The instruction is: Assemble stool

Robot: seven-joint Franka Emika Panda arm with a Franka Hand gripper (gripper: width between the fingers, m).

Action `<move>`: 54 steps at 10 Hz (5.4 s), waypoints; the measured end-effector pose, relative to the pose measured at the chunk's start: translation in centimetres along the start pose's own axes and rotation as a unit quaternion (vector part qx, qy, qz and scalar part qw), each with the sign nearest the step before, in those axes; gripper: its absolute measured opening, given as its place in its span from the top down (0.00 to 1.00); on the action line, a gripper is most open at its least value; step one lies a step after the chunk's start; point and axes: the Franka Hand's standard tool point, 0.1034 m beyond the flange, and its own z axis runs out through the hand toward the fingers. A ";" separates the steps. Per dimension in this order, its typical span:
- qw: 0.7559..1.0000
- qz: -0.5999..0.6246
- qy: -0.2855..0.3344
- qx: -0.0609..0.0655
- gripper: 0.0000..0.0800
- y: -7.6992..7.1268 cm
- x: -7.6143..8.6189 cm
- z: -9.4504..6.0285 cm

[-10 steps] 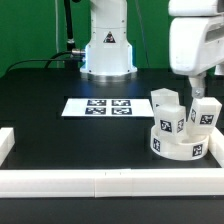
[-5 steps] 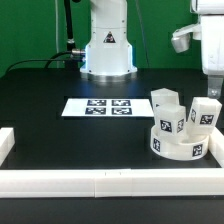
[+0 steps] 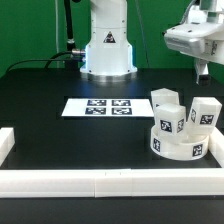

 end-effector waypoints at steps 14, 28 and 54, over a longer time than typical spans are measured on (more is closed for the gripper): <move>0.861 -0.505 -0.013 0.065 0.19 -1.2 0.4 1.9; 0.951 -0.302 -0.018 0.070 0.58 -2.1 -0.4 2.9; 0.645 0.760 0.005 0.075 0.57 -3.5 -0.3 3.2</move>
Offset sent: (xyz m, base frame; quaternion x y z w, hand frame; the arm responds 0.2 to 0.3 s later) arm -0.0044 0.0105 0.0023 0.0326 -0.0299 -0.3522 0.9349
